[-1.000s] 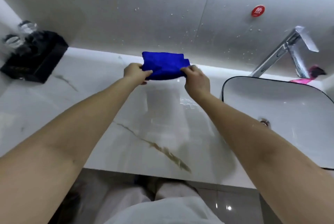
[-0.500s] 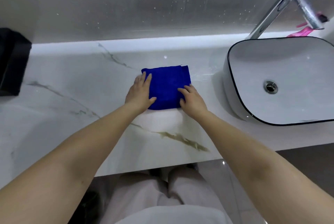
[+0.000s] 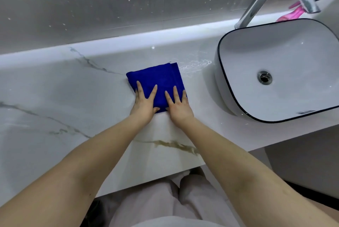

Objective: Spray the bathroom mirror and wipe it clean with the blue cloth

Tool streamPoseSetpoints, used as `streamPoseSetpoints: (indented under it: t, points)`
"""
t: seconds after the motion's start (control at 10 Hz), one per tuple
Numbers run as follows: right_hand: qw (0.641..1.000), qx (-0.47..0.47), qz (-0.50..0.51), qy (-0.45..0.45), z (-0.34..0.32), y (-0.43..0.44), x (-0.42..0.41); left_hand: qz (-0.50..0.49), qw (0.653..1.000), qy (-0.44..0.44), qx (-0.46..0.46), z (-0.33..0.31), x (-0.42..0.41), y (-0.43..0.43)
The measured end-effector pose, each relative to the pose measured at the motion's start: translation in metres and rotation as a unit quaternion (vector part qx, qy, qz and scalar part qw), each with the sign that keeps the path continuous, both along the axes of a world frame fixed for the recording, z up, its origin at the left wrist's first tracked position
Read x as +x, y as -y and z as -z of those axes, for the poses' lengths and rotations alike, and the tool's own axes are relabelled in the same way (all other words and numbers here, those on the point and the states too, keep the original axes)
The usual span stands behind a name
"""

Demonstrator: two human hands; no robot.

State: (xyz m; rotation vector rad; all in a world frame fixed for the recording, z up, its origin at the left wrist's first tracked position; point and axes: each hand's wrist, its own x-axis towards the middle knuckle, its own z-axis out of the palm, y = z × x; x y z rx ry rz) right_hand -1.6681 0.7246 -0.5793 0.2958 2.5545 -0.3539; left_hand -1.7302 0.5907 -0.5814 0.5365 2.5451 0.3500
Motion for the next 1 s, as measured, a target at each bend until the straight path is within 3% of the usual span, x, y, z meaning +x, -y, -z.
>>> streamPoseSetpoints:
  t: [0.4,0.6,0.7,0.8,1.0]
  points:
    - [0.999,-0.005,-0.03,0.042,-0.006,-0.021,-0.008,0.047,0.988,-0.028,-0.145,-0.011,0.0,-0.006]
    - [0.994,0.029,-0.032,0.098,-0.016,-0.015,-0.023,0.083,0.98,-0.095,-0.152,-0.004,0.019,0.008]
    - [0.992,0.002,-0.013,0.124,-0.018,-0.015,-0.029,0.131,0.973,-0.098,-0.16,-0.006,0.026,0.016]
    - [0.992,-0.035,0.01,0.117,-0.02,-0.022,-0.02,0.135,0.973,-0.029,-0.183,-0.019,0.014,0.015]
    - [0.997,-0.011,-0.058,0.055,-0.027,-0.023,0.049,0.147,0.949,0.089,-0.263,-0.071,0.007,0.035]
